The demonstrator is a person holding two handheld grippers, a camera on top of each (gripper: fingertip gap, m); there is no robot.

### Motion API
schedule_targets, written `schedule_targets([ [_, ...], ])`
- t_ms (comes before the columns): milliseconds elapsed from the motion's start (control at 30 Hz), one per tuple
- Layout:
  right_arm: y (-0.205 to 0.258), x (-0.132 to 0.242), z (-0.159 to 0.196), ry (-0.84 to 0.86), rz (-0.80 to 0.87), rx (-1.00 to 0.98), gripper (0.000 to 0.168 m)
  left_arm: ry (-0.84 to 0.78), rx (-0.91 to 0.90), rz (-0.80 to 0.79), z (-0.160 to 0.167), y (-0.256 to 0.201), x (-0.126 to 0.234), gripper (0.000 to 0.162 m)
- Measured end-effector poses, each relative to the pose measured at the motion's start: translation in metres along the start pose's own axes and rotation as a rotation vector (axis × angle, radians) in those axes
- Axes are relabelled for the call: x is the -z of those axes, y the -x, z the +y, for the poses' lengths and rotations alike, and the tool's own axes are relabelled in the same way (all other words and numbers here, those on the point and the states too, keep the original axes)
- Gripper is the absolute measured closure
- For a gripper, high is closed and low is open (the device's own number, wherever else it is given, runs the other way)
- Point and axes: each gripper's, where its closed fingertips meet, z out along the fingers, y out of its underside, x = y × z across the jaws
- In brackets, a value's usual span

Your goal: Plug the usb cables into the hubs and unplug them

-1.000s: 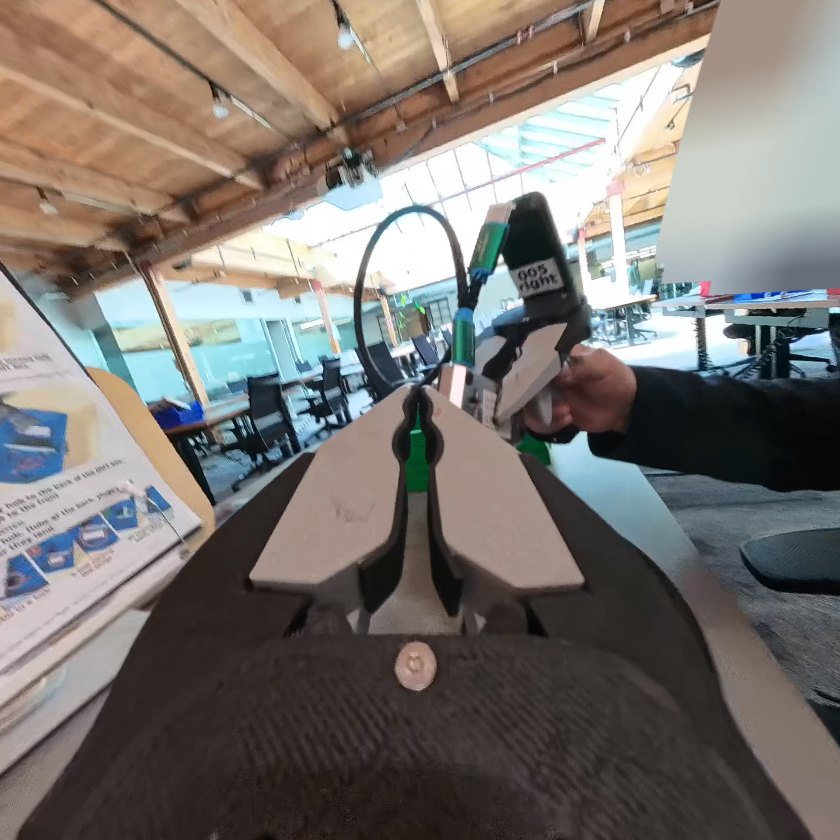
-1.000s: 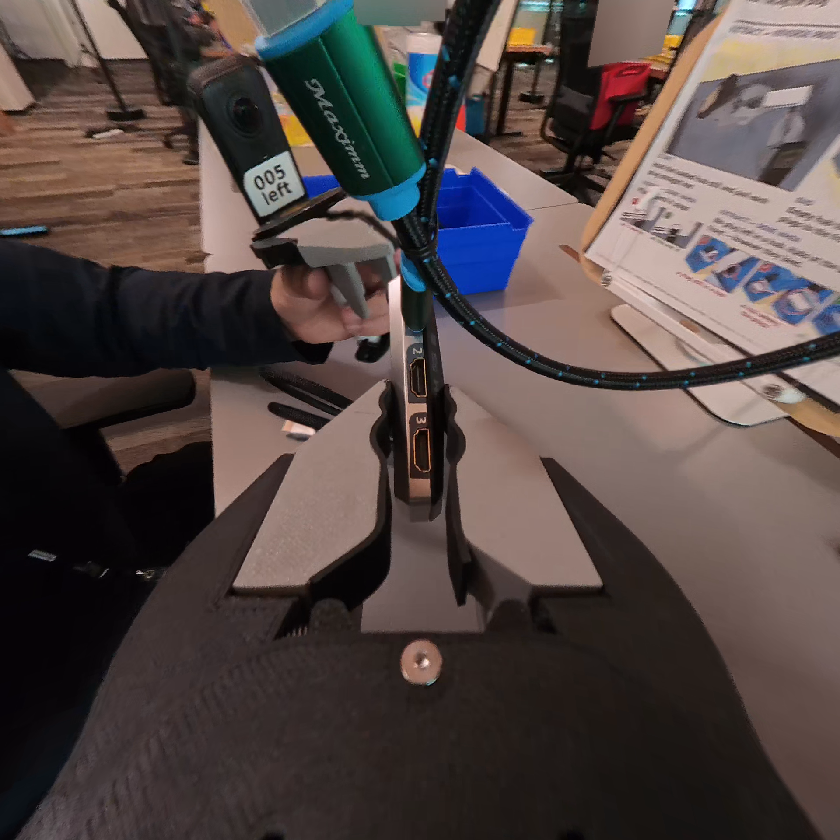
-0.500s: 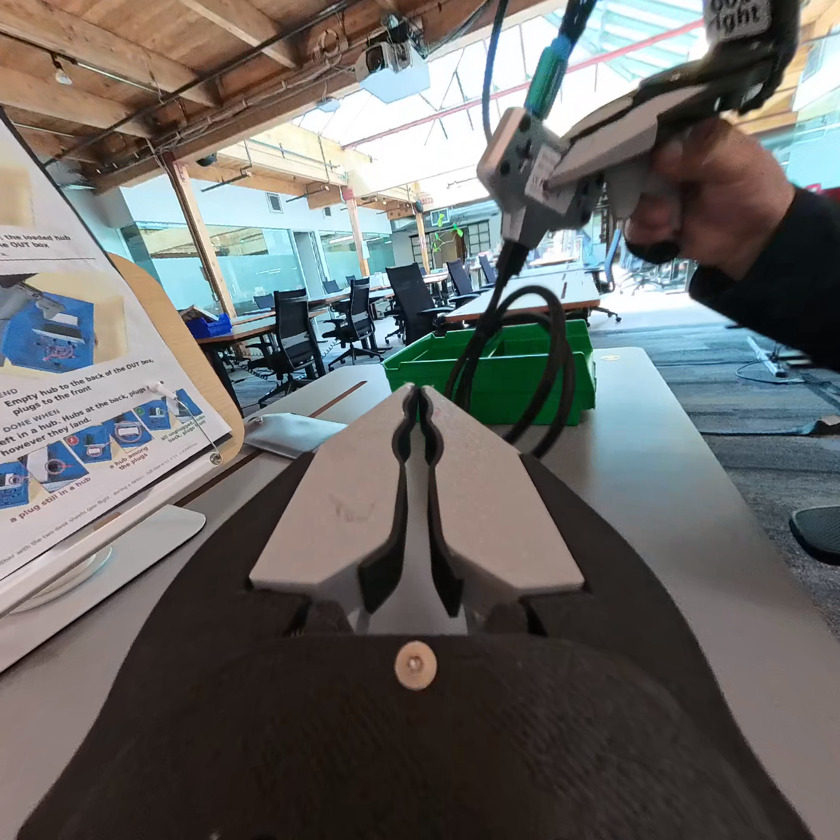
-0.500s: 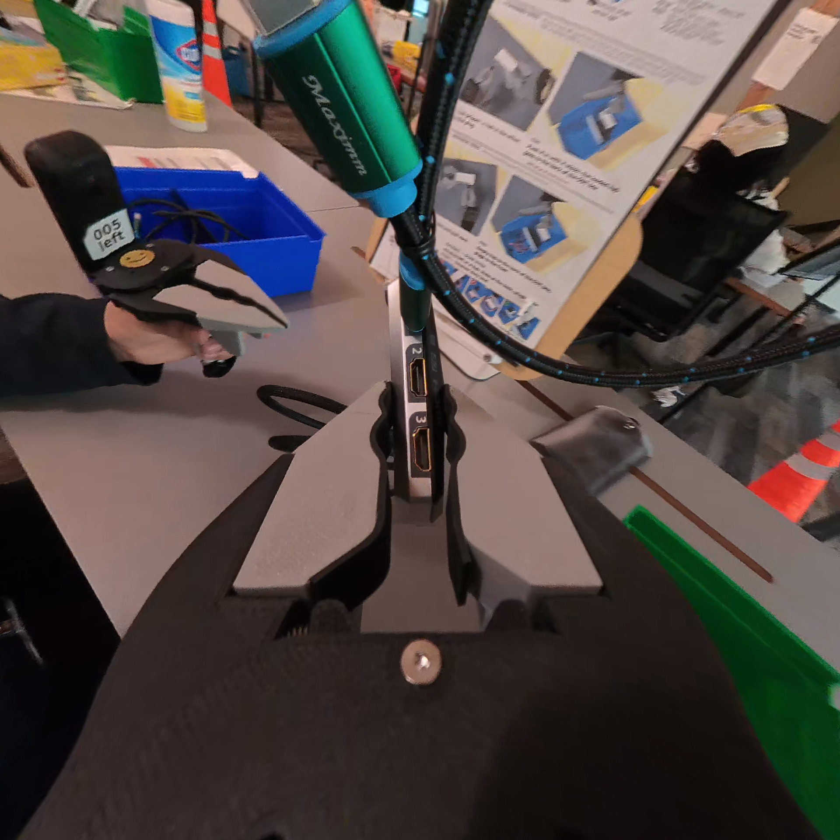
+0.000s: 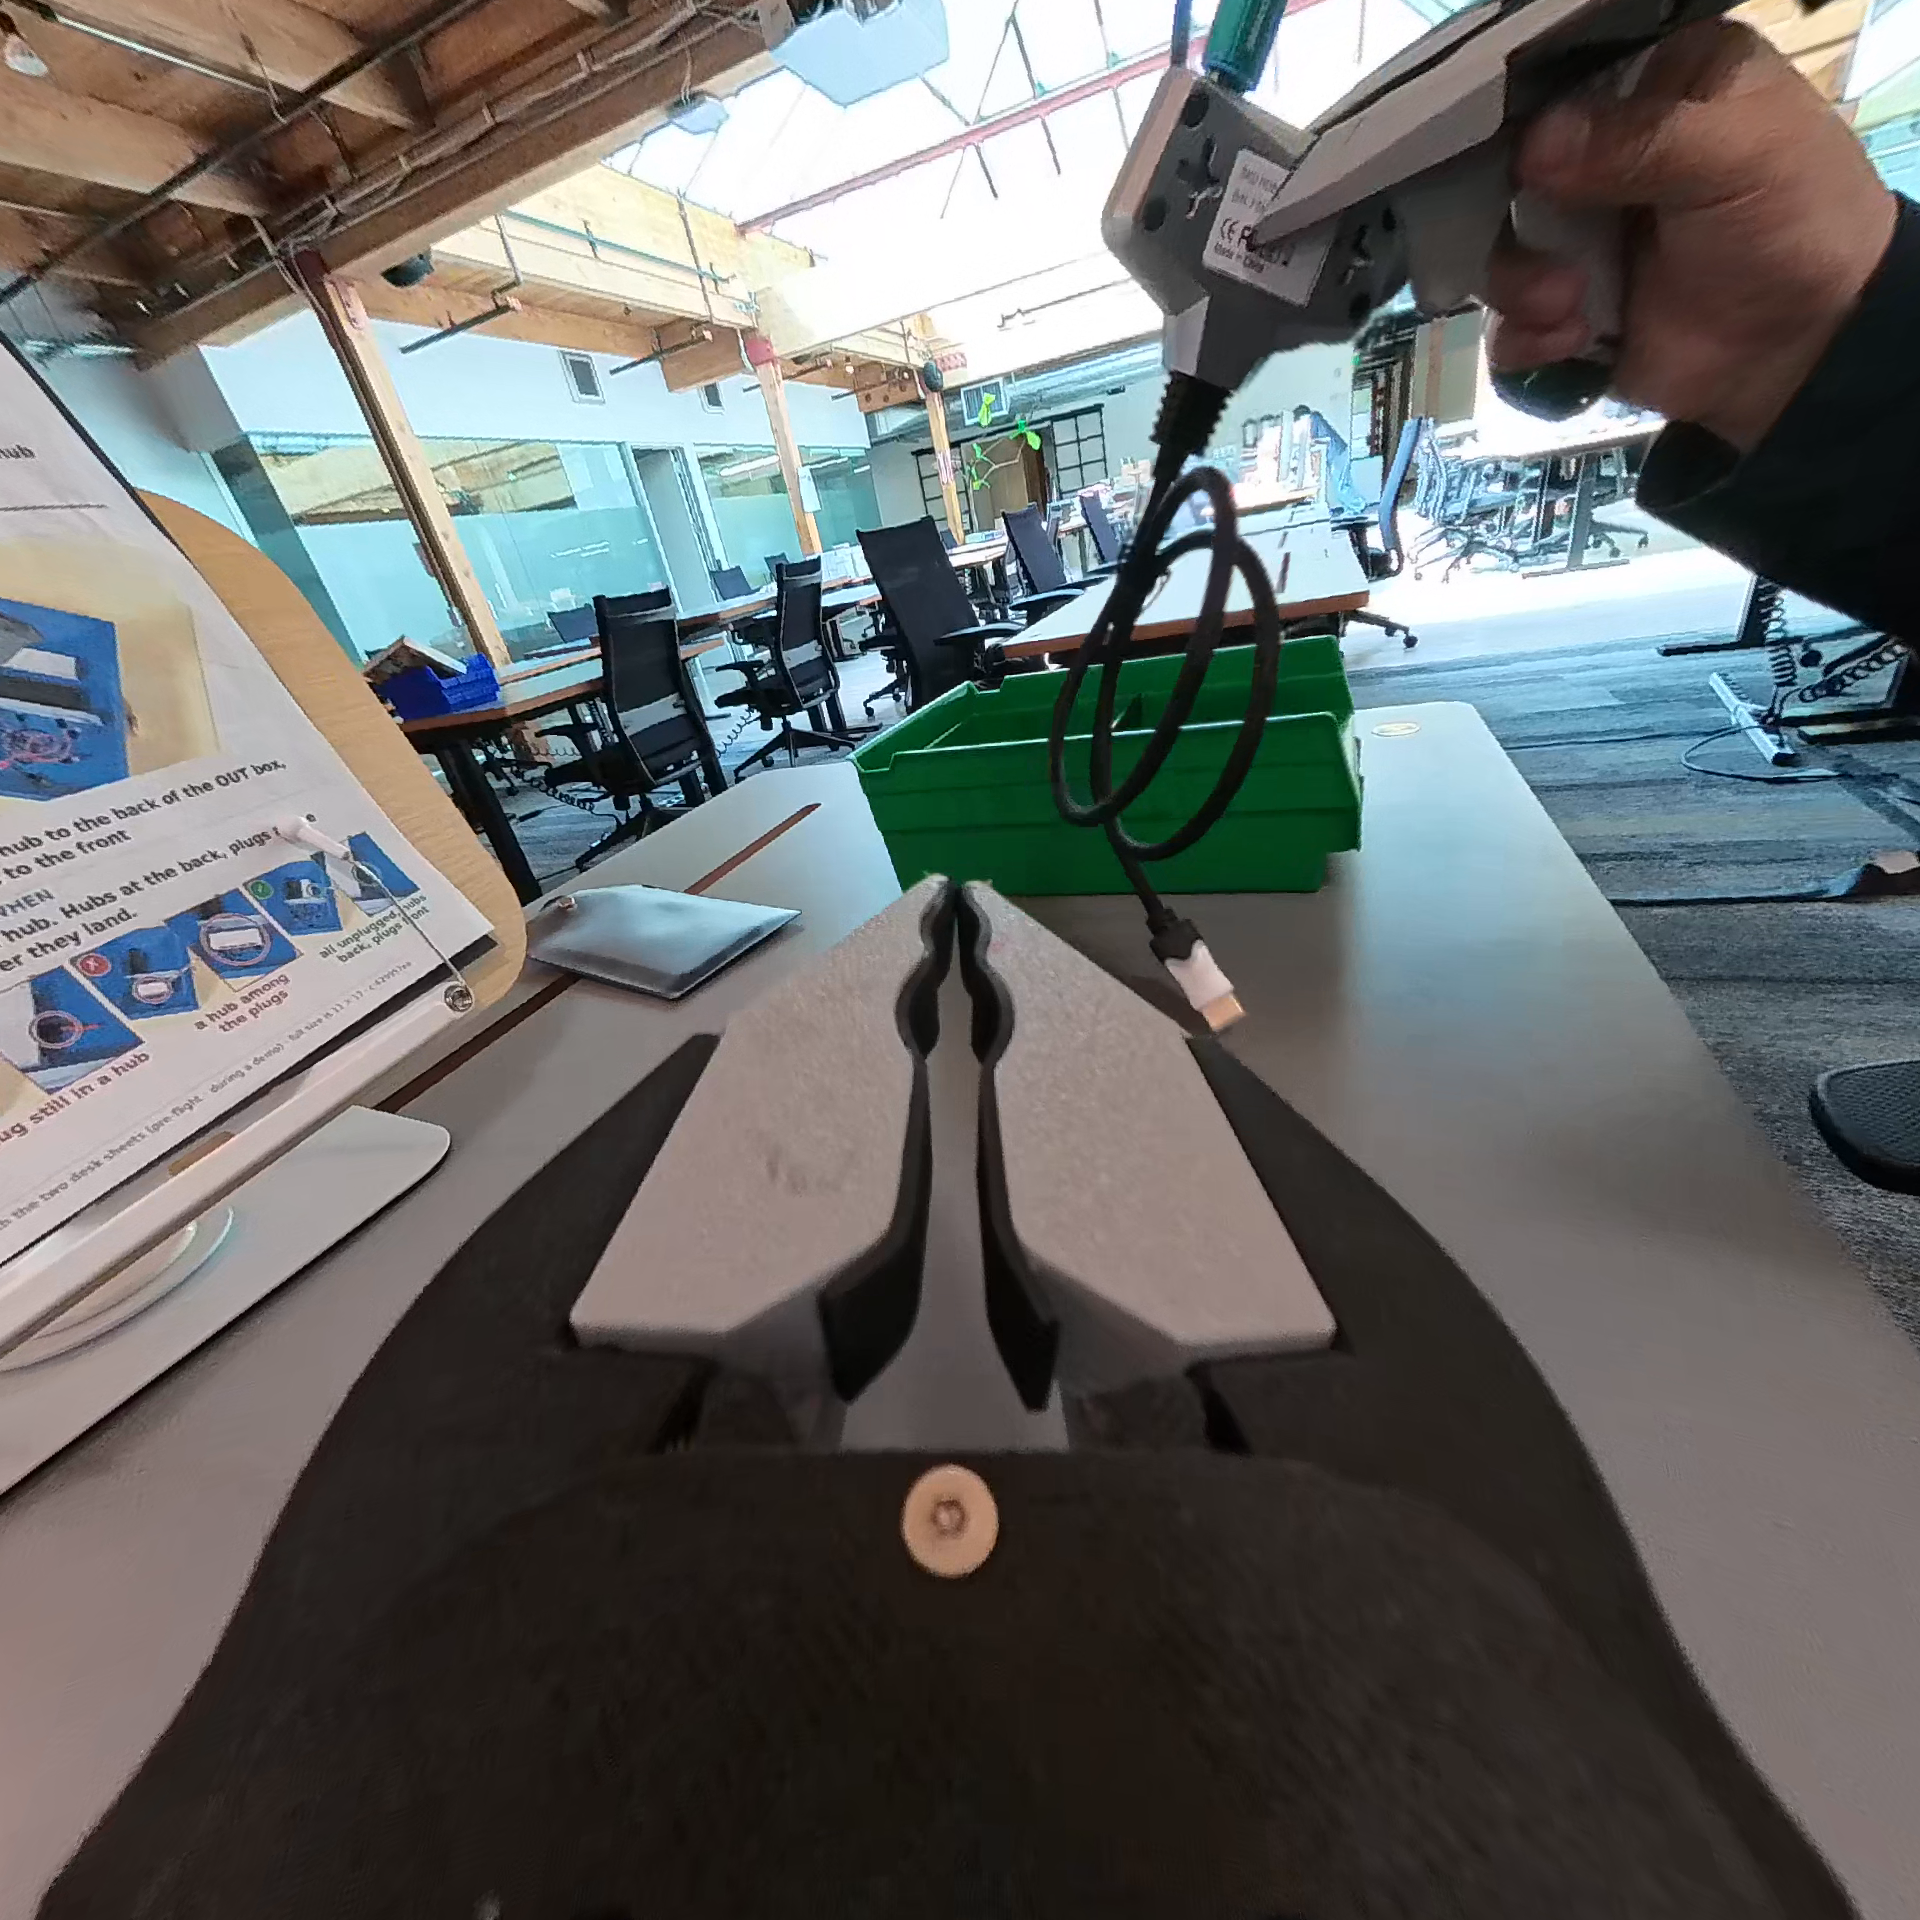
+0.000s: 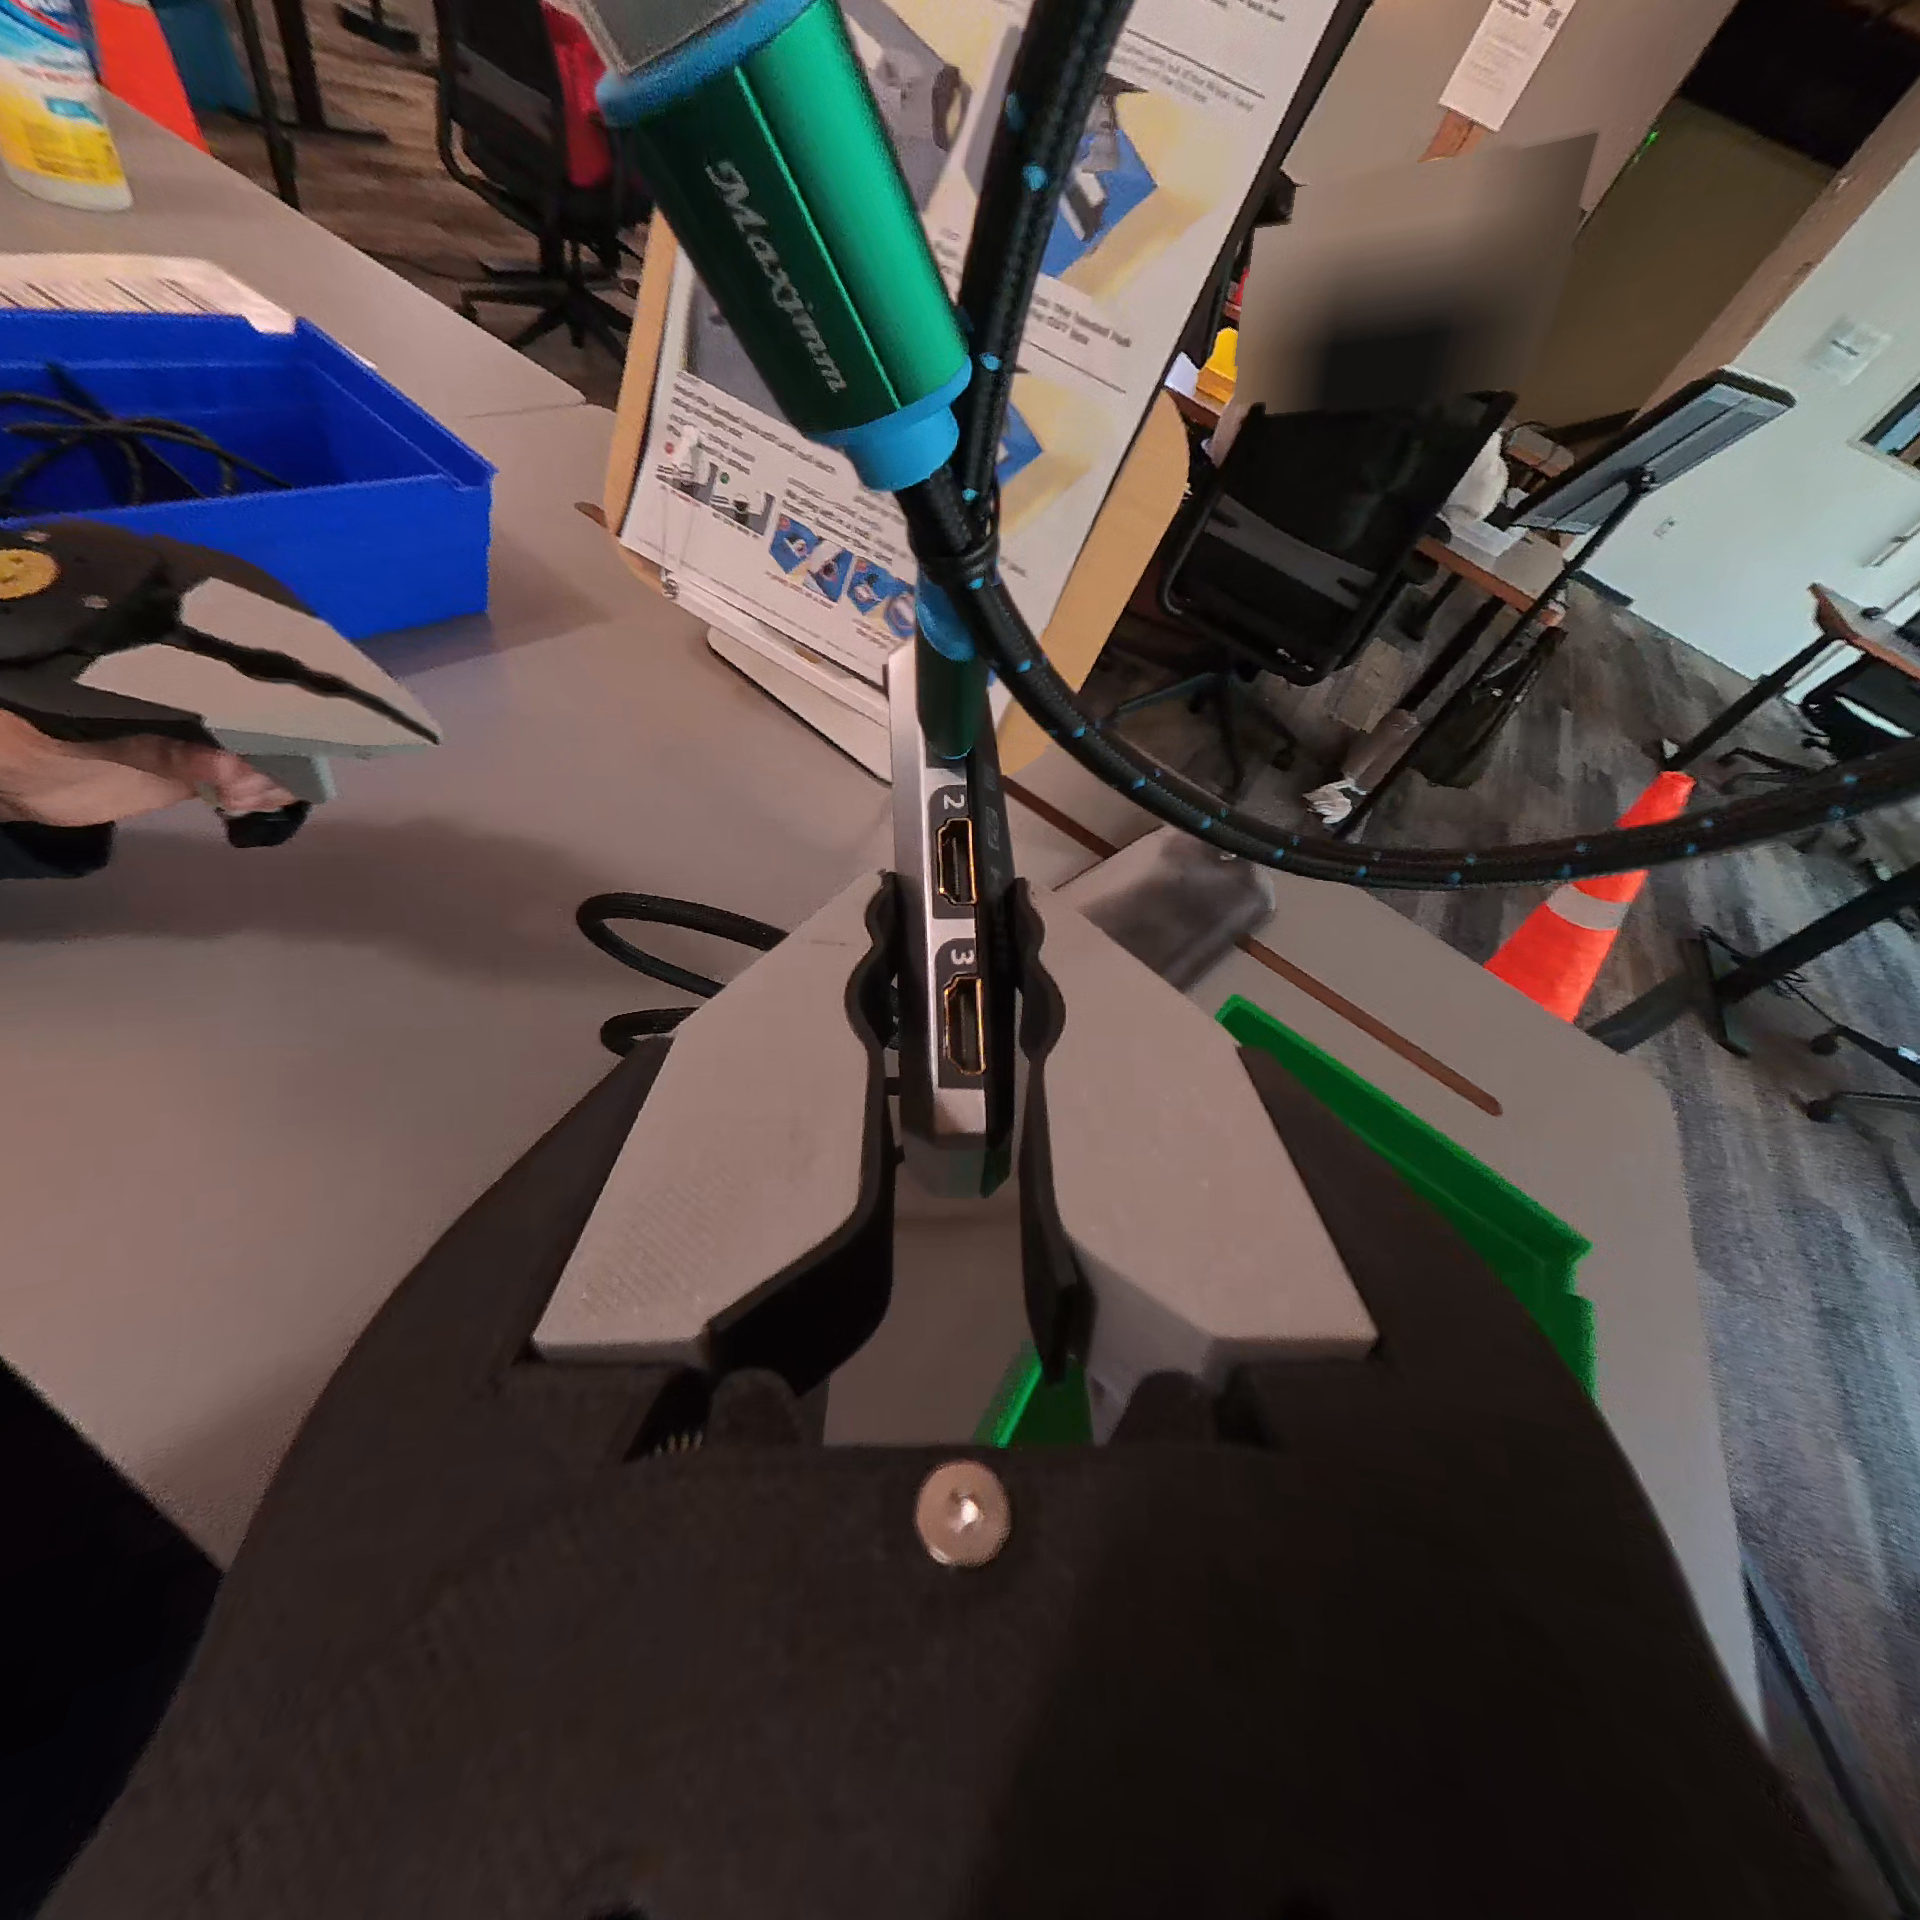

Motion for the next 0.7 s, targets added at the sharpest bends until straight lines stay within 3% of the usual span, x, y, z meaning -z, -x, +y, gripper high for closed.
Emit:
schedule_targets([
  [167, -0.040, -0.002, -0.019, 0.031, 0.135, 0.098, 0.151, 0.024, -0.012, -0.006, 0.007, 0.001, -0.001, 0.162],
  [333, -0.116, 0.033, -0.074, -0.096, 0.450, 0.204, 0.151, 0.024, -0.009, -0.014, 0.007, 0.004, 0.000, 0.162],
  [433, -0.161, 0.048, -0.079, -0.142, 0.655, 0.301, 0.151, 0.031, -0.012, -0.017, 0.009, 0.006, 0.000, 0.162],
  [533, -0.191, 0.021, -0.024, -0.016, 0.630, 0.230, 0.151, 0.034, -0.010, -0.014, 0.011, 0.005, -0.001, 0.162],
  [633, -0.205, -0.023, 0.069, 0.220, 0.468, 0.042, 0.151, 0.040, -0.014, -0.009, 0.012, 0.003, -0.001, 0.162],
  [700, -0.201, -0.046, 0.140, 0.471, 0.318, -0.129, 0.150, 0.048, -0.015, -0.002, 0.015, 0.002, -0.002, 0.162],
])
